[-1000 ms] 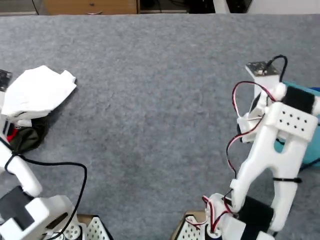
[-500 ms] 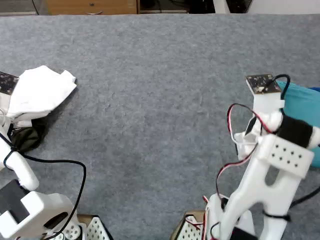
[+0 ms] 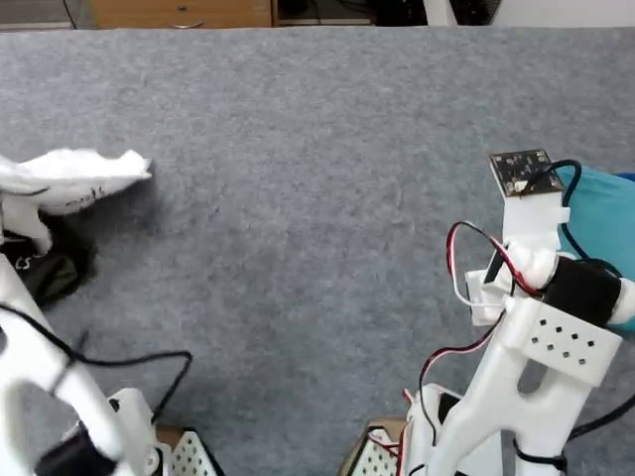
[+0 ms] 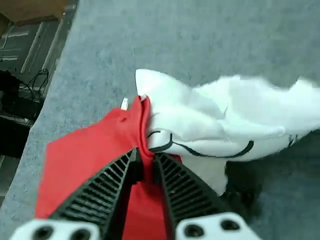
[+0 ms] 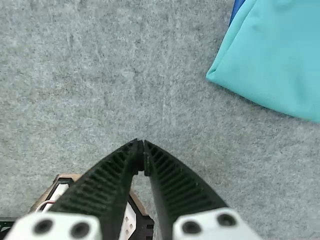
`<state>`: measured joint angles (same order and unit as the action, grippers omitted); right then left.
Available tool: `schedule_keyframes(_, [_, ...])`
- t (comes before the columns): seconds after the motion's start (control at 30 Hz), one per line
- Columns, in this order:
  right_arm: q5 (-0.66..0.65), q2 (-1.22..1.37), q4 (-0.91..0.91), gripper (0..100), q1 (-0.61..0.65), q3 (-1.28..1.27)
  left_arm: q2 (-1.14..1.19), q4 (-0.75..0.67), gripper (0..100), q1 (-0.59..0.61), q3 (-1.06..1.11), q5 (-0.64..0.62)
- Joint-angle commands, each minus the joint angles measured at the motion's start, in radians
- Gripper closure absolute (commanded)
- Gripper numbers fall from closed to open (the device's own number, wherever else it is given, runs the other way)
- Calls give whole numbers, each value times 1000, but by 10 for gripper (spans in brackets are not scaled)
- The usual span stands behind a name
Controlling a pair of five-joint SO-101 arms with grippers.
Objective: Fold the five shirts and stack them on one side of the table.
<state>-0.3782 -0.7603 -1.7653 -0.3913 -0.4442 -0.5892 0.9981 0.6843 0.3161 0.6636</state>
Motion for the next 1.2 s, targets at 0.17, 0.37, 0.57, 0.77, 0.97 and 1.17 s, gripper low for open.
schedule_keyframes(0.17, [2,-21,-21,996,-18,1,-300,86,982,-394,-166,-439])
schedule_keyframes(0.37, [2,-21,-21,996,-18,1,-326,77,982,-775,-241,-554])
schedule_keyframes(0.57, [2,-21,-21,996,-18,-1,-179,61,982,-902,-245,-551])
schedule_keyframes(0.77, [2,-21,-21,996,-16,-16,-45,69,982,-727,-213,-508])
schedule_keyframes(0.97, [0,-21,-21,996,-13,-94,21,249,840,-640,-34,-295])
schedule_keyframes(1.17, [0,-21,-20,996,-12,-108,28,213,784,-423,60,-224])
